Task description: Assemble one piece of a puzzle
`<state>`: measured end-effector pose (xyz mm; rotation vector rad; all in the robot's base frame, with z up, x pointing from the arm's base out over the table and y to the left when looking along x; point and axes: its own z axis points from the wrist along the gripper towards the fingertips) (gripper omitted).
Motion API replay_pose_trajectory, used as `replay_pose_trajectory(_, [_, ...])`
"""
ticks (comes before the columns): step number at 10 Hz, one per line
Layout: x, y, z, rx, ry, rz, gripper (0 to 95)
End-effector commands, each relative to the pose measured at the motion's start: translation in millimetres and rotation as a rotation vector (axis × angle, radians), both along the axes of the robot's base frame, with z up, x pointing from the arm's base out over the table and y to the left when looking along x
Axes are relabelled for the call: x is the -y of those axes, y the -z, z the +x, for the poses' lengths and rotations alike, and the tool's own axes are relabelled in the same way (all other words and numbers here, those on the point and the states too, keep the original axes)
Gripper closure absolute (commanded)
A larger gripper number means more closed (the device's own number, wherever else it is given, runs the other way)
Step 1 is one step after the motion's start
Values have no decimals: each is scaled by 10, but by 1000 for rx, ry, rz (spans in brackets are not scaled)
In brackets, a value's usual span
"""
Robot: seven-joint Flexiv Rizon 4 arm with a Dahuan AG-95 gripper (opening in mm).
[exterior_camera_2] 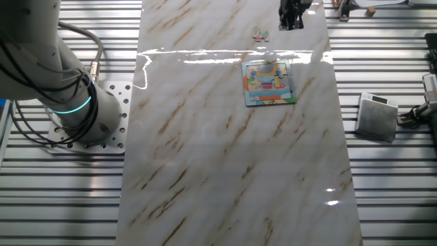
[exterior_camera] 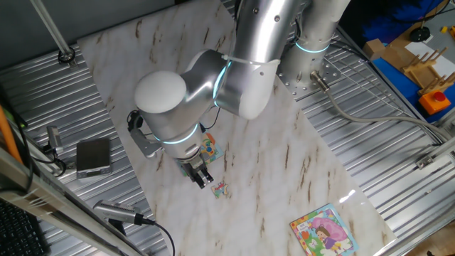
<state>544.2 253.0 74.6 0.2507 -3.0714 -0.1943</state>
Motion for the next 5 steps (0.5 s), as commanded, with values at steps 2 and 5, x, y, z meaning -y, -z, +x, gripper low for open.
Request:
replay_pose_trajectory(2, [-66,-24,-47,39,43,-48,950])
replay_pose_trajectory(5, [-126,40,-225,38,81,-64,950])
